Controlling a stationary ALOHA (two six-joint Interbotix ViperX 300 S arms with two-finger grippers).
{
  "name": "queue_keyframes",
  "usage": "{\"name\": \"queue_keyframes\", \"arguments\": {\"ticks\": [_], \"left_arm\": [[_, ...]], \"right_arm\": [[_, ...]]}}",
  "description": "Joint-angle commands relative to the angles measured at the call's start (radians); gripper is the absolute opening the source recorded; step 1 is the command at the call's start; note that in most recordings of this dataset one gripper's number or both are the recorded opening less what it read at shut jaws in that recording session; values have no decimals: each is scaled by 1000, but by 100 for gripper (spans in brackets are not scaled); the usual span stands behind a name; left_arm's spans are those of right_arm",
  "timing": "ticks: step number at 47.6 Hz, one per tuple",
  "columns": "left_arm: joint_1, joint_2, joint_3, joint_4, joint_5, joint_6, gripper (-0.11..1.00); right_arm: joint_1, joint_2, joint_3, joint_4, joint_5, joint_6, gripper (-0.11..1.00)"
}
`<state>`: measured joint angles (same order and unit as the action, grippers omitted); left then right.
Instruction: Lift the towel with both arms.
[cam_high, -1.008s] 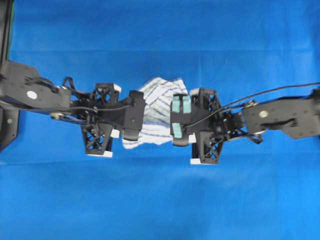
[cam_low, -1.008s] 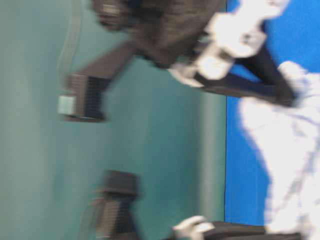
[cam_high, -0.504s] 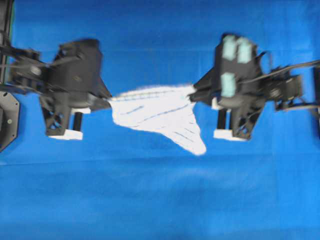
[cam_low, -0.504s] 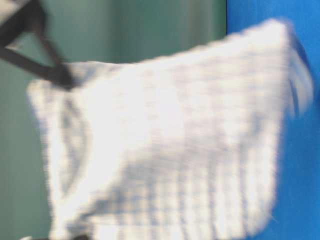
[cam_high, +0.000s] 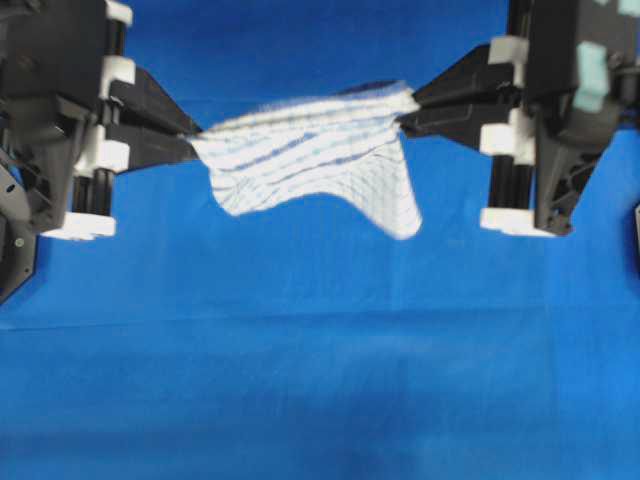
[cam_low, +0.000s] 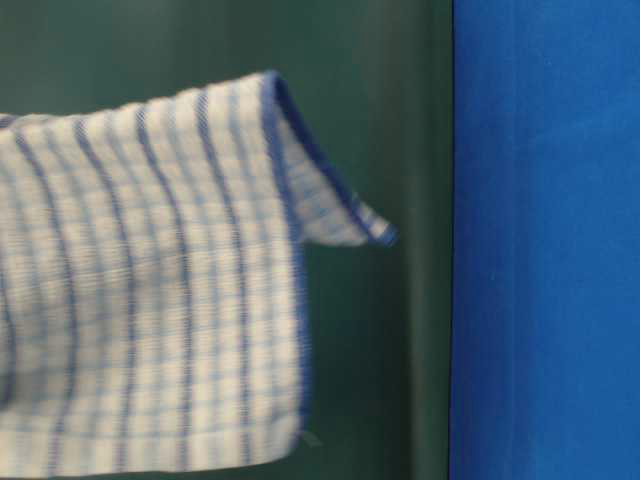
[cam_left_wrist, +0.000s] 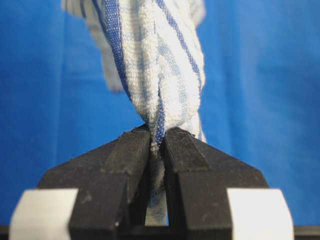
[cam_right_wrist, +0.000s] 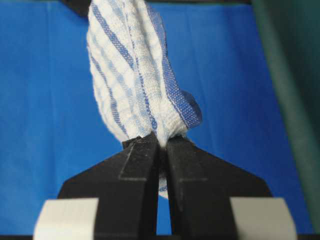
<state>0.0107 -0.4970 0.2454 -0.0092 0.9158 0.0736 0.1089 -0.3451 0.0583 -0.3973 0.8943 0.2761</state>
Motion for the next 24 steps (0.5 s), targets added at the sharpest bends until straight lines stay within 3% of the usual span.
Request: {"name": "queue_keyframes", "arguments": {"ticks": [1, 8, 24], "left_arm": [[8, -17, -55, 3, 12, -2, 3], [18, -18, -100, 3, 25, 9, 3], [25, -14, -103, 3, -11, 37, 3]], "right_arm": [[0, -20, -54, -5, 14, -3, 3], [0, -20, -83, -5, 44, -5, 3], [0, -17, -84, -2, 48, -3, 3]]}}
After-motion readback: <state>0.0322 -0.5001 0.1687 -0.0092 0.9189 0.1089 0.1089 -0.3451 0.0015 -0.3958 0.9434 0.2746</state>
